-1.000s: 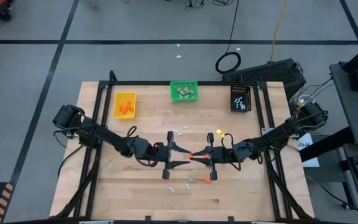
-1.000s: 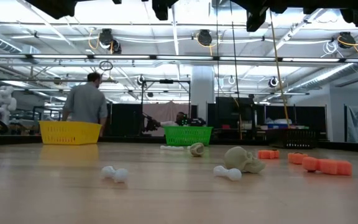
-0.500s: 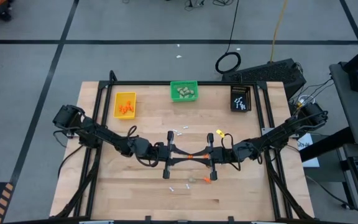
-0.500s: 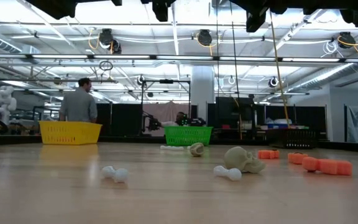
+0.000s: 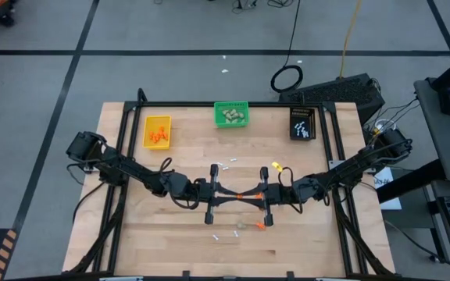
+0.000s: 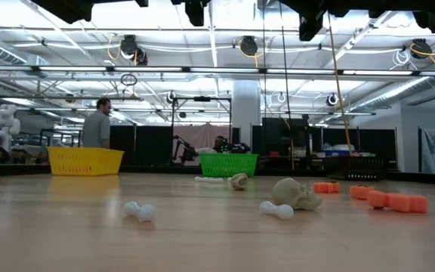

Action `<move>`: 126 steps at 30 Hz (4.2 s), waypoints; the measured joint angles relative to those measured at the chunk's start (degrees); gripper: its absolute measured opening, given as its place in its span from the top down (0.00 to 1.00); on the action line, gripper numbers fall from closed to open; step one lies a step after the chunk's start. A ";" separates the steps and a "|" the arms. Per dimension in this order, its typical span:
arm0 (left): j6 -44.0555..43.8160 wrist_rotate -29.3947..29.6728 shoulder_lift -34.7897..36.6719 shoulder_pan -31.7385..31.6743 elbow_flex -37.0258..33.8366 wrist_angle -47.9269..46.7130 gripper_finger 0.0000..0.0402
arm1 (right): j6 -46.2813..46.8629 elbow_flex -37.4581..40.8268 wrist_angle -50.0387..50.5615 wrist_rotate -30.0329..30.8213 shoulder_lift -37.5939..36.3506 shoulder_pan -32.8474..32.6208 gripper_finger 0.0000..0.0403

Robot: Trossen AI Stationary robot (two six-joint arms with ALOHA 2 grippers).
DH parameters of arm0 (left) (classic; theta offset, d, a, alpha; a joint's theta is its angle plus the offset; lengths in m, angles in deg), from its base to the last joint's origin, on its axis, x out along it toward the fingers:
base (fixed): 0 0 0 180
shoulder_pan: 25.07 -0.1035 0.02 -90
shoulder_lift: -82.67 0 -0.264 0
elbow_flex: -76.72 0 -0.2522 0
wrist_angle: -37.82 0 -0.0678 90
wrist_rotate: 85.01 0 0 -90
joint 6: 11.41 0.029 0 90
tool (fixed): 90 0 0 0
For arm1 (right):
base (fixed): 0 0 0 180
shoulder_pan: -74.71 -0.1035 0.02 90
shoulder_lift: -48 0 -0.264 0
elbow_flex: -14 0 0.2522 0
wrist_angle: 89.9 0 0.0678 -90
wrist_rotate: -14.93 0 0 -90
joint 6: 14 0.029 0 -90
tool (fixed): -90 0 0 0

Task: Sort Halloween decoration
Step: Put the orange skeleton toy into the yellow bin, then put the gray skull toy into the green bin

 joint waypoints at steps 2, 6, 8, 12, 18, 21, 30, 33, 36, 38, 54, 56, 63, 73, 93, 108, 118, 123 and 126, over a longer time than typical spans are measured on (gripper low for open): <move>0.00 -0.03 0.09 0.01 0.00 -0.15 0.96 | 1.03 0.00 0.00 0.08 0.02 0.00 0.86; 0.00 -0.14 0.49 0.08 0.00 -1.18 0.96 | 2.14 -0.02 1.04 0.42 0.00 0.07 0.72; 0.01 -0.25 1.21 0.10 0.00 -2.60 0.96 | 2.78 -0.02 2.32 0.78 0.00 0.07 0.65; 0.01 -0.28 4.08 0.10 0.00 -6.42 0.96 | 4.08 -0.02 6.01 3.81 -0.02 0.07 0.52; -0.04 -0.24 11.42 -0.26 -0.02 -18.22 0.96 | 4.31 -0.02 9.03 7.42 -0.02 0.07 0.42; -0.80 -0.16 16.01 -0.65 -0.02 -25.73 0.96 | 4.31 -0.02 9.78 9.06 -0.02 0.07 0.41; -1.61 8.09 31.75 -2.41 -0.02 -50.05 0.96 | 4.31 -0.02 11.91 9.33 -0.02 0.07 0.43; -2.54 11.29 37.20 -3.84 -0.02 -56.80 0.96 | 4.25 -0.02 11.94 9.33 -0.02 0.07 0.43; -3.46 12.19 42.26 -6.30 -0.02 -62.97 0.96 | 4.02 -0.02 11.91 9.33 -0.02 0.07 0.43; -4.58 12.26 45.41 -8.62 -0.02 -66.60 0.96 | 3.95 -0.02 11.95 9.33 -0.02 0.07 0.43; -7.54 10.50 51.18 -34.27 -0.02 -87.27 0.96 | 3.67 -0.02 11.93 9.31 -0.02 0.24 0.43; -7.54 8.20 50.20 -37.77 -0.02 -88.70 0.96 | 3.77 -0.02 12.12 9.29 -0.02 0.24 0.43; -7.54 -0.18 45.75 -49.06 -0.02 -93.22 0.96 | 5.44 -0.02 15.40 9.11 0.00 0.24 0.43; -5.78 -4.96 36.09 -59.94 -0.02 -98.21 0.96 | 5.75 -0.02 15.52 9.11 0.00 0.24 0.43; -4.09 -5.98 19.50 -63.73 -0.02 -98.62 0.96 | 5.79 -0.02 15.56 9.09 0.00 0.24 0.43; -4.51 -1.57 19.08 -63.70 -2.66 -93.75 0.93 | 5.80 -0.02 15.56 9.09 0.00 0.25 0.43; -5.34 -1.09 19.08 -63.70 -2.75 -93.29 0.78 | 5.80 -0.02 15.56 9.09 0.00 0.26 0.43; -5.97 -1.05 19.08 -63.70 -2.75 -93.35 0.77 | 5.80 -0.02 15.58 9.09 0.00 0.24 0.43; -5.97 -1.05 19.08 -63.66 -2.56 -93.62 0.77 | 5.80 -0.02 15.69 9.09 0.00 0.25 0.43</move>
